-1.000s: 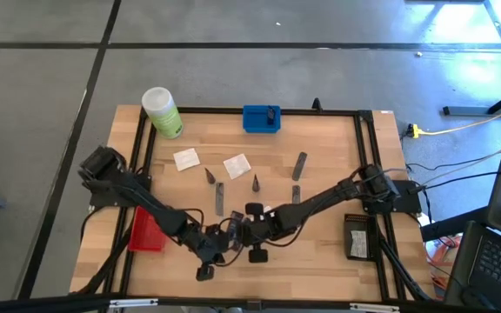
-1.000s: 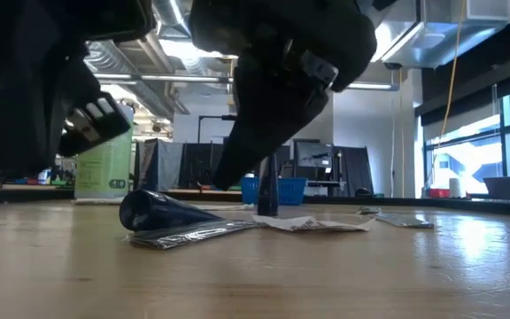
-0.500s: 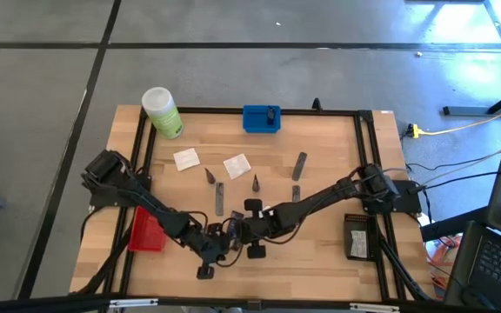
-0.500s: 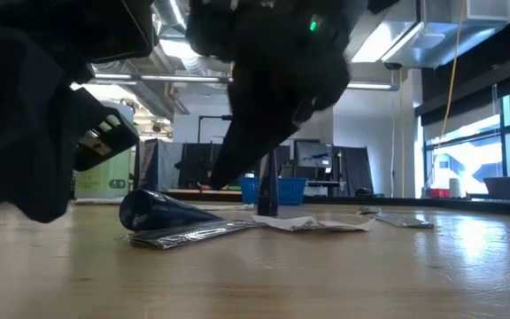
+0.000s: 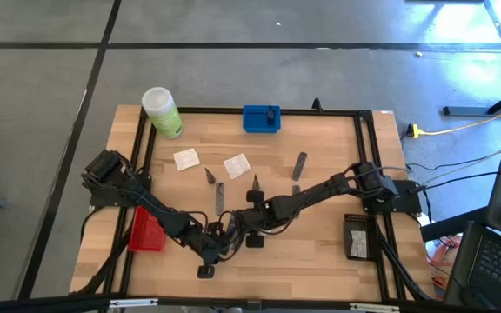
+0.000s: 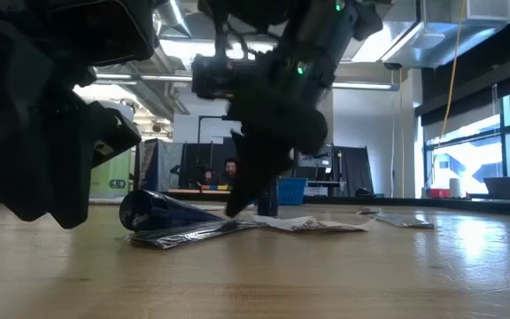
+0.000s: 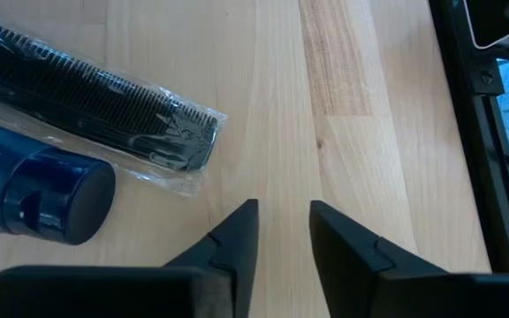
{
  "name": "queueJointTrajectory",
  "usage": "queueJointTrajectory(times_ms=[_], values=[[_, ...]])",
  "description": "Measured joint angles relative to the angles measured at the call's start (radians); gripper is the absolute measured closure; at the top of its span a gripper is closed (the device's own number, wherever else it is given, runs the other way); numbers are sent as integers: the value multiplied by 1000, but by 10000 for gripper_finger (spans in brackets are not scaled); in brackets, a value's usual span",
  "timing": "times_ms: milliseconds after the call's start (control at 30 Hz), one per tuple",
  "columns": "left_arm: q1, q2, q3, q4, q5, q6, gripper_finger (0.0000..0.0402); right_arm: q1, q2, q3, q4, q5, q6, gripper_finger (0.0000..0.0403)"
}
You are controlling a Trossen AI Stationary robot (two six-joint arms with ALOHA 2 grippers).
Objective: Pick & Place Travel size toiletries
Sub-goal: Put the black hair comb into the red basket
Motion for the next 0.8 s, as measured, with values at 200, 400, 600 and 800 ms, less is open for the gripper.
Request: queueJointTrajectory(times_ms=[200, 400, 600, 800], values=[[0, 0, 0, -9, 0, -7, 286, -2, 9, 2, -13, 23, 10, 403], [0, 0, 0, -13, 0, -7, 288, -3, 10, 2, -13, -2, 38, 403], [0, -1, 0, -21, 1, -7, 288, 5, 17, 2, 29, -78, 59, 403], [0, -1, 0, -57, 0, -8, 288, 8, 20, 1, 70, -89, 63, 403]])
